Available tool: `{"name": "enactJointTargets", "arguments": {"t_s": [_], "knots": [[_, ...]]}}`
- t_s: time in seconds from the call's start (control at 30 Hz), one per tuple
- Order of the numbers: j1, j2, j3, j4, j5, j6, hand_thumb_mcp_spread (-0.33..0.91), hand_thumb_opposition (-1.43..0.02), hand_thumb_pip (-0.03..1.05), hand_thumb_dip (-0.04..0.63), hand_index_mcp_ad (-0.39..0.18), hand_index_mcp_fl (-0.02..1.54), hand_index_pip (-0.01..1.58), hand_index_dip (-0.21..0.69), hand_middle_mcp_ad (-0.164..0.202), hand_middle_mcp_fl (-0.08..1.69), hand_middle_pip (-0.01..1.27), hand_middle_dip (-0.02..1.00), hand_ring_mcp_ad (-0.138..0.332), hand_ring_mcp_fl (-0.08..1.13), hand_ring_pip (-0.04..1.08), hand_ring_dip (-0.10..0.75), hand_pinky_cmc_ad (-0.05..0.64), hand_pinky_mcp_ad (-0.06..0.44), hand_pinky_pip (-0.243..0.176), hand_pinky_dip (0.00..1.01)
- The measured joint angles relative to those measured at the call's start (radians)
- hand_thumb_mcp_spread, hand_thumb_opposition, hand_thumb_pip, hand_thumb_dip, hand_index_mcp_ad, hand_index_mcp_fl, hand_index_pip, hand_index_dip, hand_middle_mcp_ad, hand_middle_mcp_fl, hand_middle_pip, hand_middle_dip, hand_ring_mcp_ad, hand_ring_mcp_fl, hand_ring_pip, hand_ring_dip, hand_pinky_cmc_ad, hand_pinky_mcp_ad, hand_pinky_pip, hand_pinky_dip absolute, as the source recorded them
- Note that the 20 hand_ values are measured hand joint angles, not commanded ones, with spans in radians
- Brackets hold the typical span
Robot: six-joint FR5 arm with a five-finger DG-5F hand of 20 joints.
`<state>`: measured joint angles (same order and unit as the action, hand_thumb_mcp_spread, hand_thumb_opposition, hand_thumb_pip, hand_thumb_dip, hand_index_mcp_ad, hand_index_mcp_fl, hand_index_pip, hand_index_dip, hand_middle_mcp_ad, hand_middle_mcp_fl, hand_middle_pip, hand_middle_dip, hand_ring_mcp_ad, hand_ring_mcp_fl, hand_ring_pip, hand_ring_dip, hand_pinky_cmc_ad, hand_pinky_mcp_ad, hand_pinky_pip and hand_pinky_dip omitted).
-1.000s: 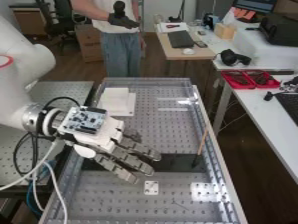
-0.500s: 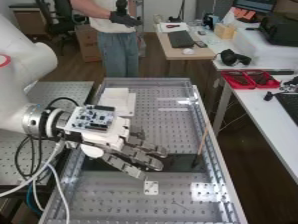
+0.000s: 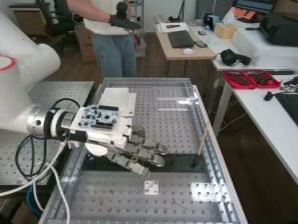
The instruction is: Grab the bearing and place it in the white container
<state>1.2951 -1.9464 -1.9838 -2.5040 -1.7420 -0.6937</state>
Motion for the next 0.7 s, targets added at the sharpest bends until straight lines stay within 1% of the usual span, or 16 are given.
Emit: {"name": "enactJointTargets", "arguments": {"t_s": [0.13, 0.17, 0.2, 0.27, 0.43, 0.53, 0.7], "knots": [[-0.027, -0.016, 0.015, -0.005, -0.059, -0.025, 0.46, -0.91, 0.64, 0.379, -0.115, 0.05, 1.34, 0.265, 0.082, 0.02, 0.14, 0.17, 0.145, 0.02, 0.11, 0.049, 0.346, 0.262, -0.073, 0.18], [-0.042, -0.024, 0.023, -0.006, -0.091, -0.042, 0.46, -0.91, 0.64, 0.379, -0.115, 0.05, 1.34, 0.265, 0.082, 0.02, 0.14, 0.17, 0.145, 0.02, 0.11, 0.049, 0.346, 0.262, -0.073, 0.18], [-0.045, -0.025, 0.024, -0.006, -0.096, -0.044, 0.46, -0.91, 0.64, 0.379, -0.119, 0.05, 1.34, 0.265, 0.079, 0.02, 0.14, 0.17, 0.145, 0.02, 0.11, 0.049, 0.346, 0.262, -0.073, 0.18], [-0.068, -0.039, 0.039, -0.007, -0.141, -0.060, 0.46, -0.91, 0.64, 0.379, -0.115, 0.07, 1.35, 0.265, 0.082, 0.02, 0.14, 0.17, 0.145, 0.02, 0.11, 0.049, 0.346, 0.262, -0.073, 0.18], [-0.094, -0.064, 0.057, -0.004, -0.192, -0.084, 0.46, -0.91, 0.64, 0.380, -0.115, 0.07, 1.35, 0.265, 0.079, 0.02, 0.14, 0.17, 0.145, 0.02, 0.11, 0.049, 0.346, 0.262, -0.073, 0.18], [-0.108, -0.079, 0.063, 0.007, -0.208, -0.082, 0.46, -0.91, 0.63, 0.380, -0.115, 0.07, 1.35, 0.264, 0.082, 0.02, 0.14, 0.17, 0.145, 0.02, 0.10, 0.049, 0.346, 0.265, -0.073, 0.18], [-0.110, -0.088, 0.061, 0.040, -0.199, -0.055, 0.46, -0.91, 0.61, 0.380, -0.115, 0.08, 1.35, 0.262, 0.082, 0.02, 0.14, 0.17, 0.145, 0.02, 0.10, 0.049, 0.346, 0.265, -0.073, 0.18]]}}
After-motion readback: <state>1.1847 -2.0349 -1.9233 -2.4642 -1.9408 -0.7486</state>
